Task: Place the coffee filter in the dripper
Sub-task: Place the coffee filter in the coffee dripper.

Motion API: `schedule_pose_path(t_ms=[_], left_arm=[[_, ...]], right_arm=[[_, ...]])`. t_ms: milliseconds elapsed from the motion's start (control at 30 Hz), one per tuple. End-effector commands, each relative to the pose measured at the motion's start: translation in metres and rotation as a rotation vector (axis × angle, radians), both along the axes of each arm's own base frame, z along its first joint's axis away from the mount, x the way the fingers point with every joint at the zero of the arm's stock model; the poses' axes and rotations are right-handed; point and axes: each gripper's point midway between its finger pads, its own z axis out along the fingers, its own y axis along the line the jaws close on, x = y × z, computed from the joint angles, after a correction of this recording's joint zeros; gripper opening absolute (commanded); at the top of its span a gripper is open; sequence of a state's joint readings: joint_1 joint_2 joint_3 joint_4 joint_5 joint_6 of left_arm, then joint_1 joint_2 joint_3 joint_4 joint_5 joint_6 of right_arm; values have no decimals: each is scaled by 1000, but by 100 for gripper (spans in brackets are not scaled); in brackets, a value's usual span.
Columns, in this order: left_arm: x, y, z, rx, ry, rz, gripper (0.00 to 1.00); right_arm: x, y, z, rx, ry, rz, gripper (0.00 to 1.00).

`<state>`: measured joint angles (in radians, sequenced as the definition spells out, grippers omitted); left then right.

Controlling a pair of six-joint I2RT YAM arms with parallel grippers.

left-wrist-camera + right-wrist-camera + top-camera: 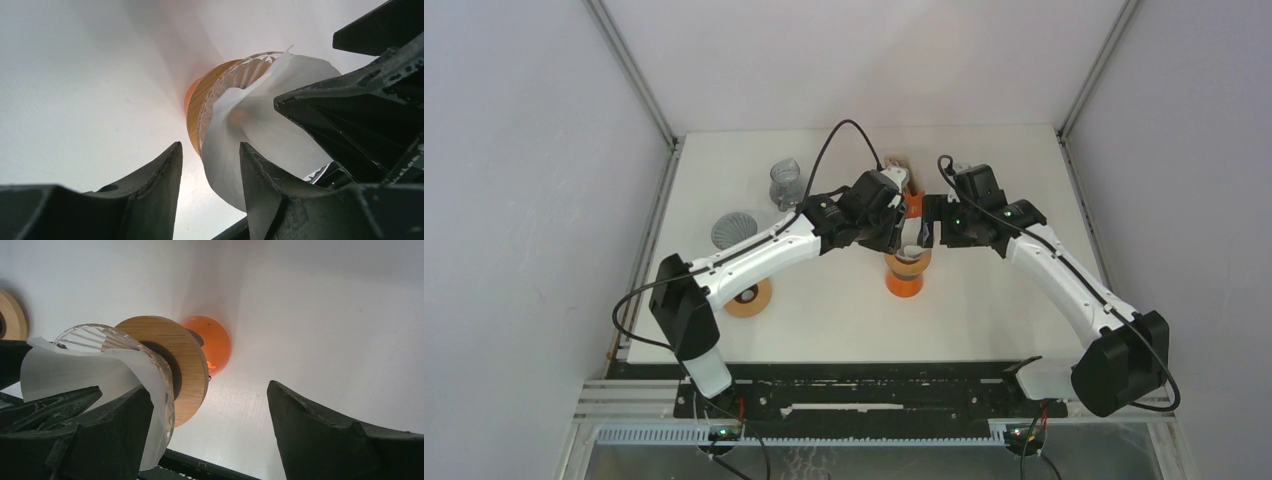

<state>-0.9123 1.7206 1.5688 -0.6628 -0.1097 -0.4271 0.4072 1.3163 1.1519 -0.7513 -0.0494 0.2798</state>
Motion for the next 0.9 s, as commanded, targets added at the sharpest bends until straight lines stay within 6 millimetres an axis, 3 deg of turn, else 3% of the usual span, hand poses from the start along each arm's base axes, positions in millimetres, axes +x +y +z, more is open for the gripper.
schedule_pose_path(t_ms=[0, 267, 533, 700, 867], left_arm=[[9, -5, 51, -90, -101, 18, 52], [12, -4, 59, -101, -120, 27, 54], [22, 4, 62, -94, -140, 53, 56], [27, 8, 51, -70, -129, 65, 54], [27, 11, 39, -45, -113, 69, 46]], right_arm=[[6, 8, 30, 60, -91, 9, 91], [7, 7, 32, 57, -92, 9, 90], [8, 0, 20, 16, -57, -8, 90], [10, -2, 11, -11, -37, -13, 91], [10, -4, 2, -33, -21, -18, 91]])
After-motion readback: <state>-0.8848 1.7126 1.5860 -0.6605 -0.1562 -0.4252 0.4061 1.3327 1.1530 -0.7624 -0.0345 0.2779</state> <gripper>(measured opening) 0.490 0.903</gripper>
